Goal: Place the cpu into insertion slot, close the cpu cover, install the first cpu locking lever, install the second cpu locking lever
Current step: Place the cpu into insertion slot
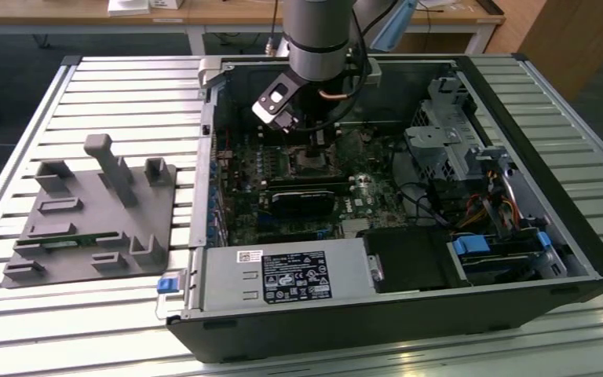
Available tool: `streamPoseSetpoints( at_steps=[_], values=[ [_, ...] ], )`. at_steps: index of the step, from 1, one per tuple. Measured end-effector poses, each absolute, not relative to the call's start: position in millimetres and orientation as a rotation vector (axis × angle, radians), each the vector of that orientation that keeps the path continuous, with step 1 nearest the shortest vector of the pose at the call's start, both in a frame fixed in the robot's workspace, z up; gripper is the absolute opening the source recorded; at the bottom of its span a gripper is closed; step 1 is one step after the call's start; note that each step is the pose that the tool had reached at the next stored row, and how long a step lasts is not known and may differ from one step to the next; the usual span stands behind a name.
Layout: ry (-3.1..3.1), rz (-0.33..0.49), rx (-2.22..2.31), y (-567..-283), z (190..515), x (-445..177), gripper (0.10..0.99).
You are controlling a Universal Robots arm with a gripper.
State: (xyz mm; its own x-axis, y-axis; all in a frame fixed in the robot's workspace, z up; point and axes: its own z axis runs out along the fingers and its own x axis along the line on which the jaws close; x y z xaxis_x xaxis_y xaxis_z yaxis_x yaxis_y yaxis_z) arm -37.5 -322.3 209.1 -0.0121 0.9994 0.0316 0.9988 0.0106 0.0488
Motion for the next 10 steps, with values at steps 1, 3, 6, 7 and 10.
streamPoseSetpoints(
  at_steps=[1, 3, 6, 7, 10],
  values=[
    [2.225, 0.089, 2.200, -322.2, 209.1, -37.6, 0.106],
    [2.225, 0.090, 2.200, -322.5, 209.2, -37.5, 0.106],
    [2.226, 0.092, 2.201, -322.6, 209.8, -37.6, 0.106],
    [2.226, 0.092, 2.201, -322.6, 210.3, -37.6, 0.106],
    [2.226, 0.092, 2.201, -322.5, 210.9, -37.5, 0.106]
  ],
)
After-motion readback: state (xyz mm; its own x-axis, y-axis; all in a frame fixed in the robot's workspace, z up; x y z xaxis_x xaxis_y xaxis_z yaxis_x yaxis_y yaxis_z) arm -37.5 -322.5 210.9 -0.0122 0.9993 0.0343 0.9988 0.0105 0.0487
